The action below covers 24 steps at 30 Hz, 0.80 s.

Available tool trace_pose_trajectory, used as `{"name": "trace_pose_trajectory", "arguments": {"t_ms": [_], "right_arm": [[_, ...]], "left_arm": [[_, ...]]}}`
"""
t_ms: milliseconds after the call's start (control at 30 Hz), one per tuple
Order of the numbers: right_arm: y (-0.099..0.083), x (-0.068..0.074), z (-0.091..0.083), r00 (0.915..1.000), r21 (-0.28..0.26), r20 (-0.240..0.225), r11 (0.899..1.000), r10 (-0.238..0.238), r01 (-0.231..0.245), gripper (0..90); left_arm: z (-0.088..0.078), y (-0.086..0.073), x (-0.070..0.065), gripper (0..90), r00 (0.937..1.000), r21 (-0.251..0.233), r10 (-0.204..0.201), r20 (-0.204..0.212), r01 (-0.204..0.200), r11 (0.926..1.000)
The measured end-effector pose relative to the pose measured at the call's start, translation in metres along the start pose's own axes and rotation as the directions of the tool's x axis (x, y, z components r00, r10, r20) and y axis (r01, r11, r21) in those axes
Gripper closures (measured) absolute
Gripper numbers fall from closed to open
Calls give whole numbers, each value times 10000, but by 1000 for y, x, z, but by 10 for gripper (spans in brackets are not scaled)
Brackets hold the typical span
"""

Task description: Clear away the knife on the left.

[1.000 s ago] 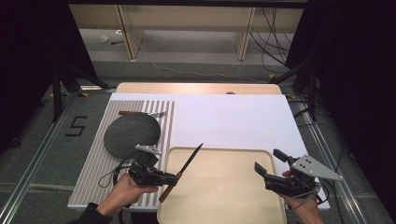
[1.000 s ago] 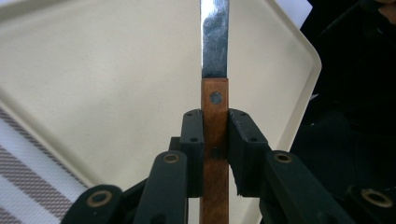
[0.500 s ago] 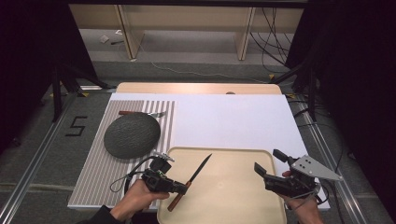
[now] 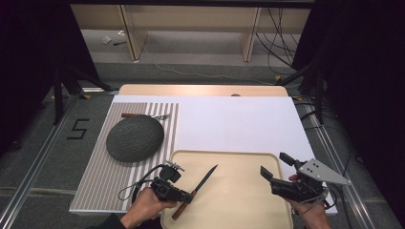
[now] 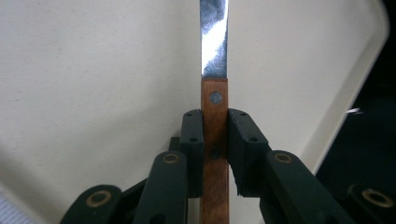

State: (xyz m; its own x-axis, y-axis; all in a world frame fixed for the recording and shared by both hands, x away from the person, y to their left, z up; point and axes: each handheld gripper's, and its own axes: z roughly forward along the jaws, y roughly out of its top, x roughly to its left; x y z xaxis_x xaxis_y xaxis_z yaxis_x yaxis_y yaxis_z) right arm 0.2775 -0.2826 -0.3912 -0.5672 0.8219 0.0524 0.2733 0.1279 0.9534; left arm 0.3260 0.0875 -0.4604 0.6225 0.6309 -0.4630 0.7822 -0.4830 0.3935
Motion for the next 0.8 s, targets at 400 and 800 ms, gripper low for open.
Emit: {"name": "trace_pose_trajectory", "arguments": {"t_ms": [400, 800], "right_arm": [[0, 0, 0, 10000, -3, -29, 10000, -1, 1, 198], [0, 1, -1, 10000, -16, -54, 10000, -39, 39, 199]], "left_arm": [[11, -2, -4, 719, 9977, 620, 360, -570, -325, 9975], [-3, 2, -28, 289, 9664, -1413, 2546, 342, -2475, 9585]]}}
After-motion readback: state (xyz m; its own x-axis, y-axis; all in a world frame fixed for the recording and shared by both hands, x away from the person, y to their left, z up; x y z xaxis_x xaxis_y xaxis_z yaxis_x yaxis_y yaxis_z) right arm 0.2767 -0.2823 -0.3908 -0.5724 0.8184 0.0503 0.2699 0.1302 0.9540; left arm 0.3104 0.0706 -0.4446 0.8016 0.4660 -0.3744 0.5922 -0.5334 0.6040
